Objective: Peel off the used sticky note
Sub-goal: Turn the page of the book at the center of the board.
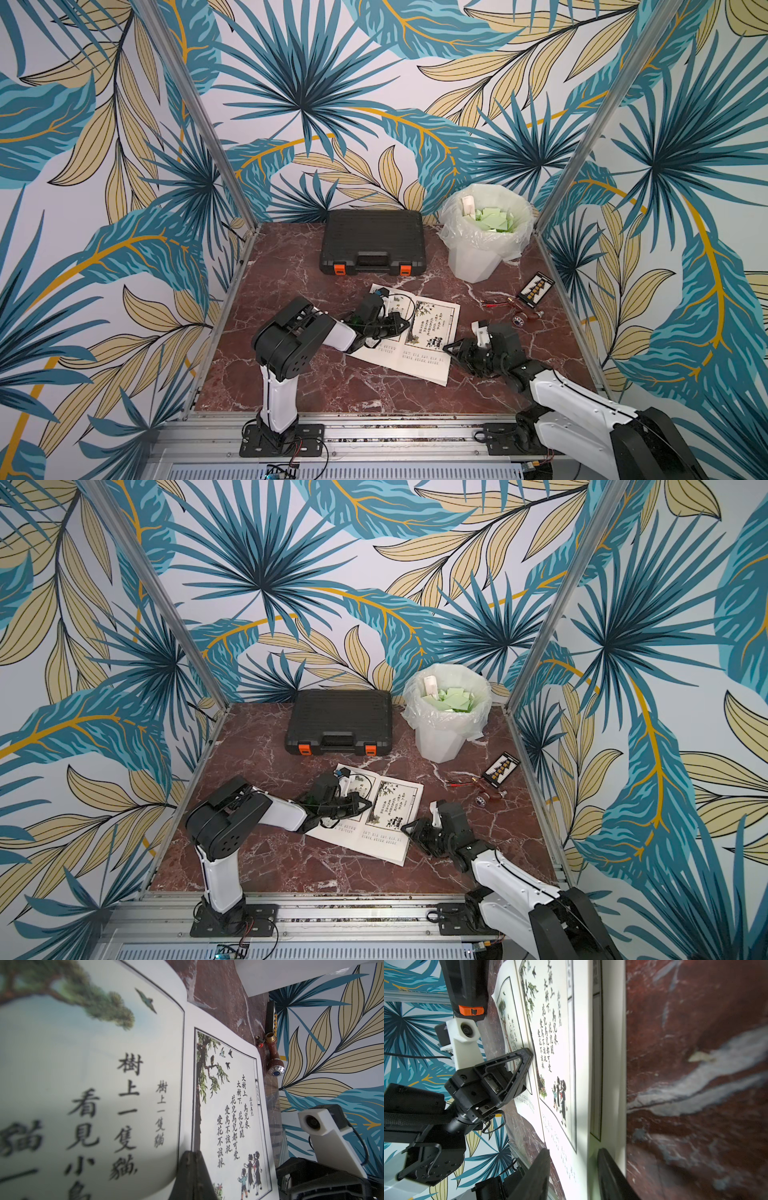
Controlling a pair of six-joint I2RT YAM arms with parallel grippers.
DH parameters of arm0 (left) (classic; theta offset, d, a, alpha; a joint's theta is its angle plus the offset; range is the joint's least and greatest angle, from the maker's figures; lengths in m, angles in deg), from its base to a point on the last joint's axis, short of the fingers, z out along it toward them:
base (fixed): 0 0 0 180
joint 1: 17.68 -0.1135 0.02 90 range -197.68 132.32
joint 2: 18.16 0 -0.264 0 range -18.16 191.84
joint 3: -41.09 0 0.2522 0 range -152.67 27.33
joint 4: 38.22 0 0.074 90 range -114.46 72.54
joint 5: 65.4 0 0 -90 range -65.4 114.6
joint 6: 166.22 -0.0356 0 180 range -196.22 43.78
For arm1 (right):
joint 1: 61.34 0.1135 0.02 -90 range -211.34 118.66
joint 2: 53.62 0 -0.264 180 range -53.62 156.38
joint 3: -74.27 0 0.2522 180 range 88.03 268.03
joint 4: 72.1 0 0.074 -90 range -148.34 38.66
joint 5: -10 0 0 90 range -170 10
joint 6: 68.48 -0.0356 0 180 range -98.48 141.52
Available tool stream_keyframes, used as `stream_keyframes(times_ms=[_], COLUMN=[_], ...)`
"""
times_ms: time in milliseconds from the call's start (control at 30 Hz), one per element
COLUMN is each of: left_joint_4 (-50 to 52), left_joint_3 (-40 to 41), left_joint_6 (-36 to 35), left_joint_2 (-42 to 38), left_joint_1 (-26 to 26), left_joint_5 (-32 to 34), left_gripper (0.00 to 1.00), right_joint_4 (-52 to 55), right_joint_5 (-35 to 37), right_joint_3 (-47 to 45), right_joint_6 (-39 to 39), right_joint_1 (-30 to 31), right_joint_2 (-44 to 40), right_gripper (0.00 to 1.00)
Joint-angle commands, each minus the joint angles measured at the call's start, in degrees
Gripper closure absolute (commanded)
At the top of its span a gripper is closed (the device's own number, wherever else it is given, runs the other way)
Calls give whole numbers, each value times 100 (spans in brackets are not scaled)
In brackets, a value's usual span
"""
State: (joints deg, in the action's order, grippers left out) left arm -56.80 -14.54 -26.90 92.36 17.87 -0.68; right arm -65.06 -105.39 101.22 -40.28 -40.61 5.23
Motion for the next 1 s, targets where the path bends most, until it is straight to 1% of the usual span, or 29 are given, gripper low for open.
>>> stream_keyframes(times_ms=[0, 333, 500, 700, 800, 967], left_joint_4=[1322, 1284, 1265, 1235, 1185, 981], left_joint_3=[339, 361, 377, 390, 409, 466], left_joint_6=[-100, -102, -101, -106, -90, -87], left_joint_2=[478, 473, 475, 469, 458, 452], left_joint_1=[-145, -137, -151, -162, -162, -179], left_joint_5=[665, 645, 645, 624, 608, 430], left_gripper=[98, 98, 98, 98, 97, 93], right_joint_4=[378, 659, 538, 69, -100, -202], right_joint_5=[213, 449, 461, 166, 81, -7], right_joint_3=[193, 653, 780, 856, 917, 1053], right_joint_6=[318, 724, 712, 425, 285, 164], right_joint_1=[39, 39, 41, 40, 47, 83], right_joint_2=[111, 634, 808, 921, 905, 891], right_gripper=[59, 60, 60, 71, 75, 84])
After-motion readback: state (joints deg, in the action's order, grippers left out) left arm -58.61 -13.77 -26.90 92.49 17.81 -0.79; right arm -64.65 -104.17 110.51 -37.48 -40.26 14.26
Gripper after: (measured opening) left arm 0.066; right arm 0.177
